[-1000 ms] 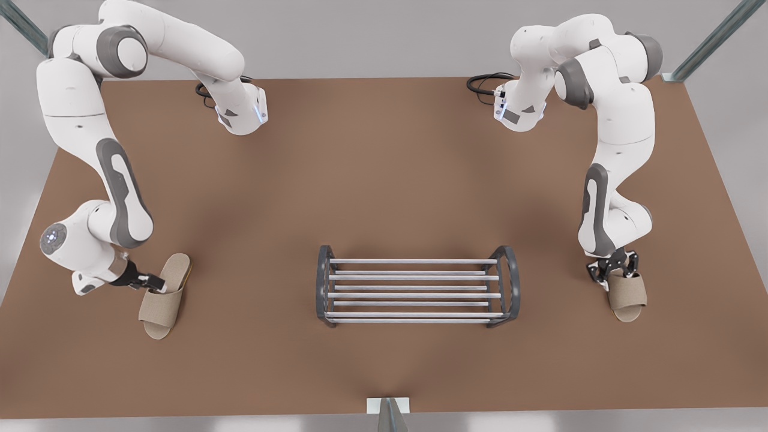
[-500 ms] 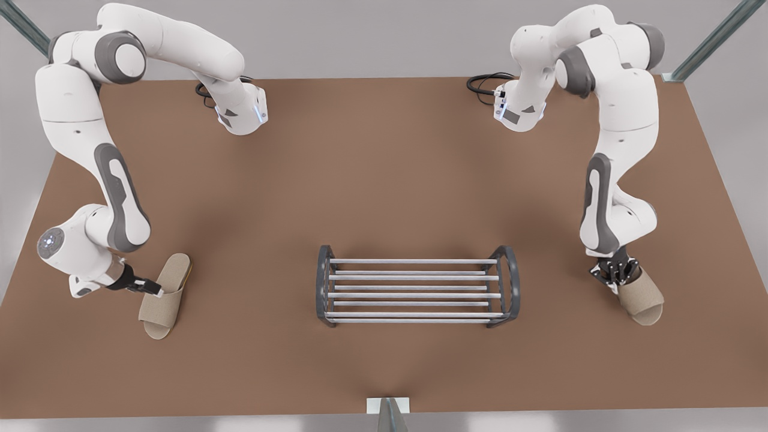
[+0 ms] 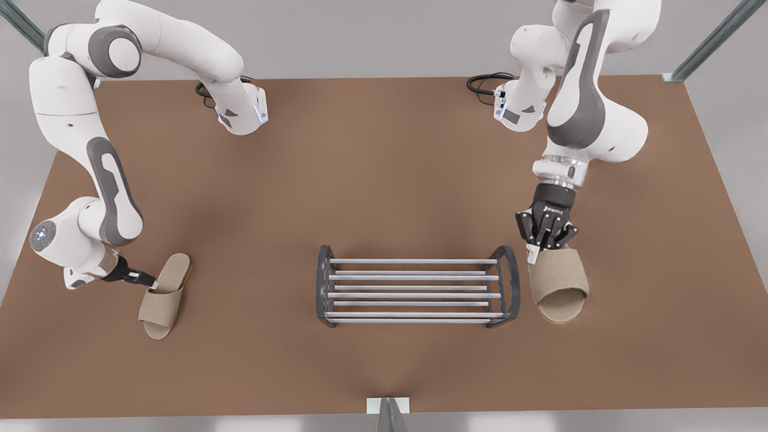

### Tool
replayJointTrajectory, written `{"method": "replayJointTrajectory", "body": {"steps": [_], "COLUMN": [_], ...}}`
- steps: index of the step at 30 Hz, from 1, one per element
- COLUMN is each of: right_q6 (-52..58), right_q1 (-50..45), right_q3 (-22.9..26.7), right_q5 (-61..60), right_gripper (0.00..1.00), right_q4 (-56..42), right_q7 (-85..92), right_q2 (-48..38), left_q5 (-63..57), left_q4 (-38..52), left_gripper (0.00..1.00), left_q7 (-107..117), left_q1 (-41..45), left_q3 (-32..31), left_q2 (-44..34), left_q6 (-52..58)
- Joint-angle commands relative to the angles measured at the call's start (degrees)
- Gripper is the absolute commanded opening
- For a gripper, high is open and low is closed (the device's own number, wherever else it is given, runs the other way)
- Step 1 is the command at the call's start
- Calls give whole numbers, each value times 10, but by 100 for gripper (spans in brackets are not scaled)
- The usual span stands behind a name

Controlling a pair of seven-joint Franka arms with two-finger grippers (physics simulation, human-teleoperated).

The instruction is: Place the right shoe on the shoe rack with the right arm, and place the left shoe on the shoe rack with the left arm

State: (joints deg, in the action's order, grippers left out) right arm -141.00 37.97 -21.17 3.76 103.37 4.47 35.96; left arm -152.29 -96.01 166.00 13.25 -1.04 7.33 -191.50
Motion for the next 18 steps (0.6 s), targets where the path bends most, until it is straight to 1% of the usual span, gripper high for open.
{"method": "replayJointTrajectory", "body": {"steps": [1, 2, 5, 7, 9, 10, 13, 18], "right_q6": [-9, -9, -18, -30, -30, -31, -31, -51], "right_q1": [1, 1, -2, -3, -3, -3, -4, -11], "right_q3": [1, 1, 1, 1, 1, 1, 1, 2], "right_q5": [-1, -1, 0, 0, 0, 0, 0, 1], "right_gripper": [100, 100, 100, 100, 100, 100, 100, 100], "right_q4": [-1, 0, -1, -1, -1, -1, -2, -4], "right_q7": [20, 20, 20, 20, 20, 20, 20, 20], "right_q2": [1, 2, 14, 20, 22, 23, 24, 36], "left_q5": [53, 80, 100, 103, 103, 102, 101, 102], "left_q4": [-1, 0, -3, -5, -24, -24, -26, -26], "left_gripper": [21, 21, 21, 21, 21, 21, 21, 21], "left_q7": [390, 389, 390, 390, 390, 390, 390, 390], "left_q1": [23, 35, 77, 78, 85, 84, 85, 94], "left_q3": [-7, -7, -8, -8, -7, 6, 17, 17], "left_q2": [-7, -6, 1, 30, 42, 58, 88, 102], "left_q6": [-30, -30, -28, -25, -5, -3, 26, 41]}}
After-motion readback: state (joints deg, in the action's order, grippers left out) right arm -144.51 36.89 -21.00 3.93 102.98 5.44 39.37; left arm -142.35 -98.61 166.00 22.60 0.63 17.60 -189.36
